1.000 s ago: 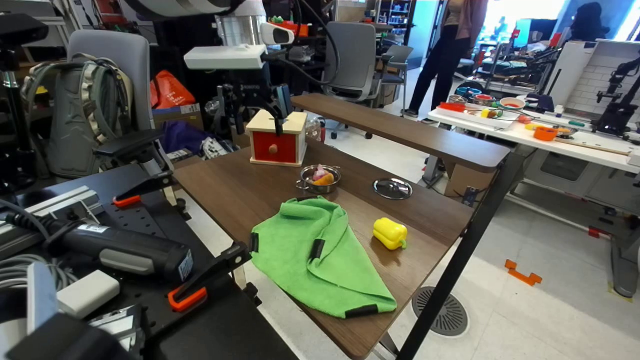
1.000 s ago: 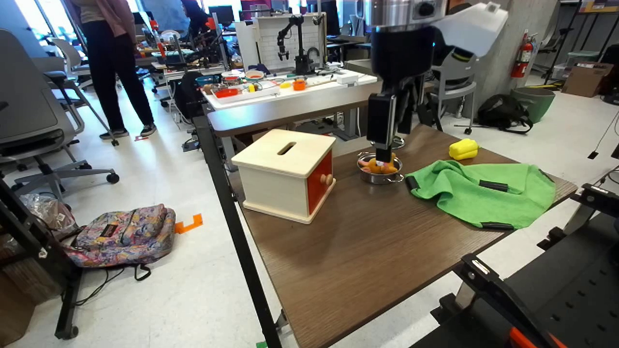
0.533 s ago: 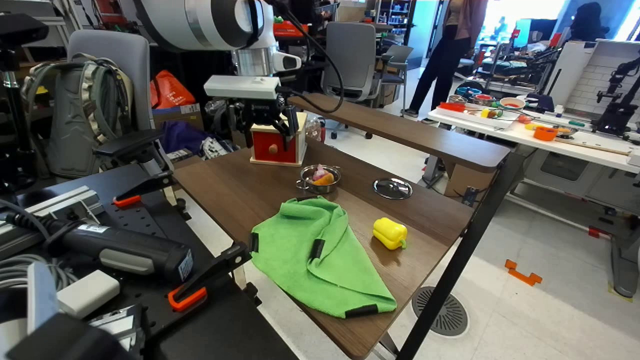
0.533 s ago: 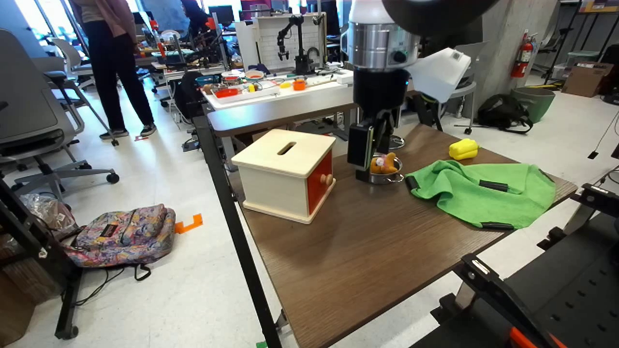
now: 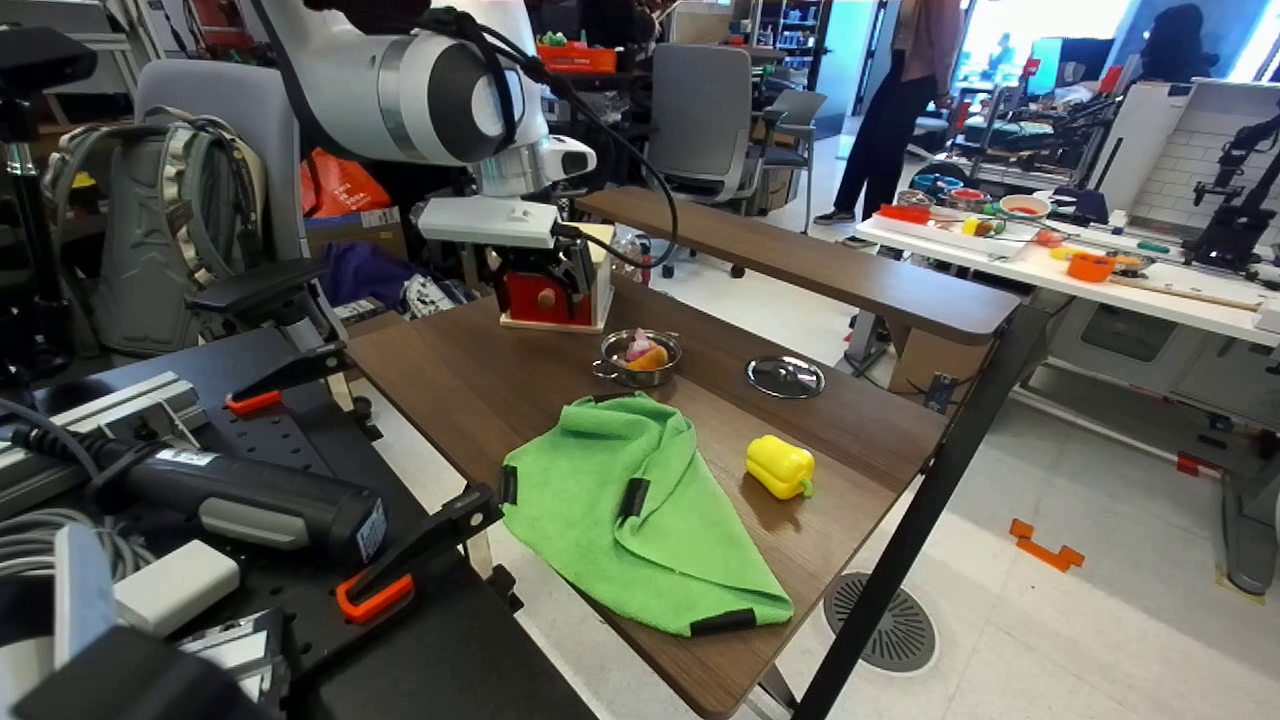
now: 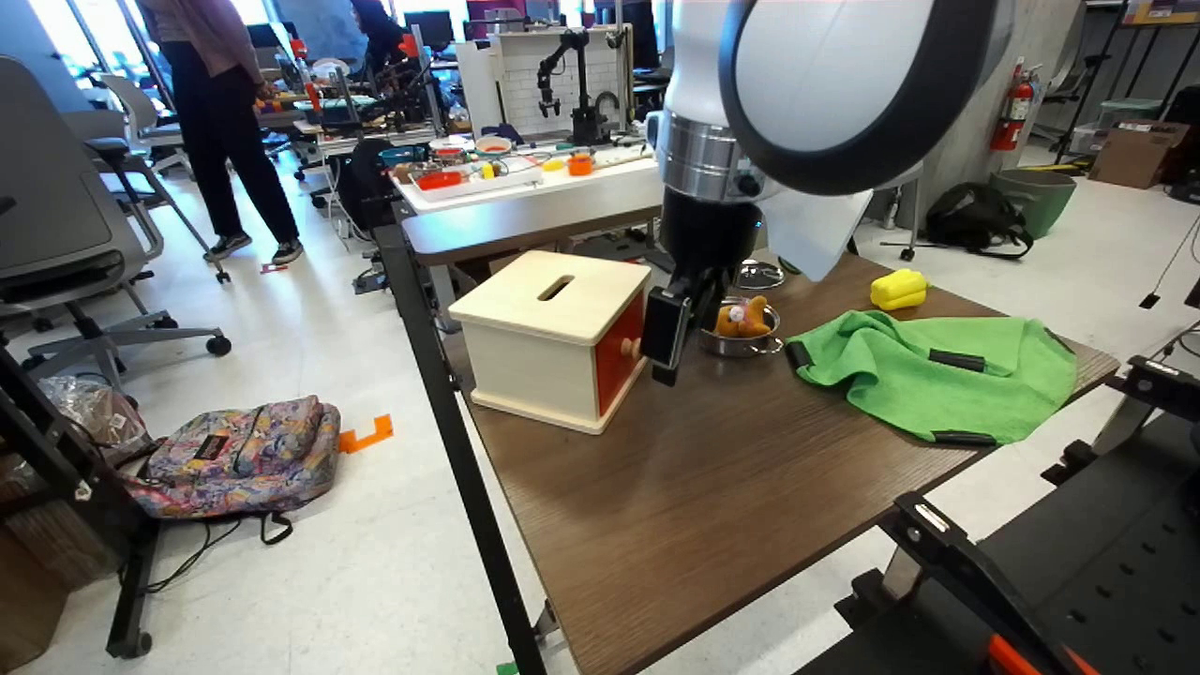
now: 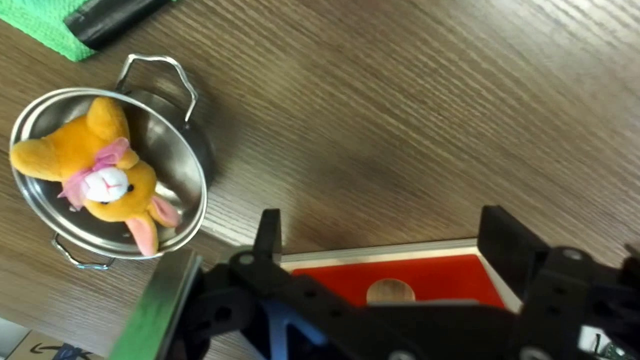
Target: Open the drawer on the table
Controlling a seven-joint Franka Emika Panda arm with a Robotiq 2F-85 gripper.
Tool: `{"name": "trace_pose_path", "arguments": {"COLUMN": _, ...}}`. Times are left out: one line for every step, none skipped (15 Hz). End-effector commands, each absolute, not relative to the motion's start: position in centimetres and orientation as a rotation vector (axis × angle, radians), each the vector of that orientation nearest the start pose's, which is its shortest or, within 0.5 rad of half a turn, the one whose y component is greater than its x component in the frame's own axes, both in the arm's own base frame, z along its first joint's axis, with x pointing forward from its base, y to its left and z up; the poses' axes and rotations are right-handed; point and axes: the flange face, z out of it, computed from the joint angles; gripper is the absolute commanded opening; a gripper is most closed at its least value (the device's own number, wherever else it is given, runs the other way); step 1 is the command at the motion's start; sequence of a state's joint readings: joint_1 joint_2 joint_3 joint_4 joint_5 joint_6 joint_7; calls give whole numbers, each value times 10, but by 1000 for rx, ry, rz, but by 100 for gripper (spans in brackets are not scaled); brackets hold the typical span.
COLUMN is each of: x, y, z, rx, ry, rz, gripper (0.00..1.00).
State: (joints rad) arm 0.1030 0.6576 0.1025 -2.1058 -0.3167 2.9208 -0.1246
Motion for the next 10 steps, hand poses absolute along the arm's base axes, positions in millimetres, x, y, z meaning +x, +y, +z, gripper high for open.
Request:
{"name": "trace_pose_path", "arguments": {"x": 570, "y": 145, "z": 109, "rx": -2994, "ry": -958, "rz": -320, "gripper": 100}}
{"name": "trace_pose_path", "arguments": {"x": 571, "y": 147, "z": 108, "rx": -2992, "ry": -960, "rz": -321, "gripper": 100}}
{"name": "trace_pose_path", "arguments": {"x": 573, "y": 149, "z": 107, "rx": -2991, "ry": -962, "rz": -321, "gripper": 100}}
{"name": "trace_pose_path", "arguments": {"x": 575, "y": 151, "z": 107, "rx": -2991, "ry": -966, "rz": -318, "gripper": 100}}
{"name": "trace_pose_path", "arguments": {"x": 577, "y": 153, "z": 107, "rx": -2992, "ry": -967, "rz": -322, "gripper": 100}}
{"name": "trace_pose_path", "arguments": {"x": 579, "y": 155, "z": 107, "rx": -2990, "ry": -970, "rz": -325, "gripper": 100}}
{"name": "trace_pose_path", "arguments": {"x": 581, "y": 158, "z": 108, "rx": -2989, "ry": -973, "rz": -328, "gripper": 100}}
{"name": "trace_pose_path", "arguments": {"x": 582, "y": 160, "z": 108, "rx": -2988, "ry": -976, "rz": -332, "gripper": 100}}
{"name": "trace_pose_path", "arguments": {"x": 585, "y": 163, "z": 107, "rx": -2987, "ry": -981, "rz": -335, "gripper": 100}}
{"name": "trace_pose_path", "arguments": {"x": 586, "y": 165, "z": 106, "rx": -2987, "ry": -983, "rz": -337, "gripper": 100}}
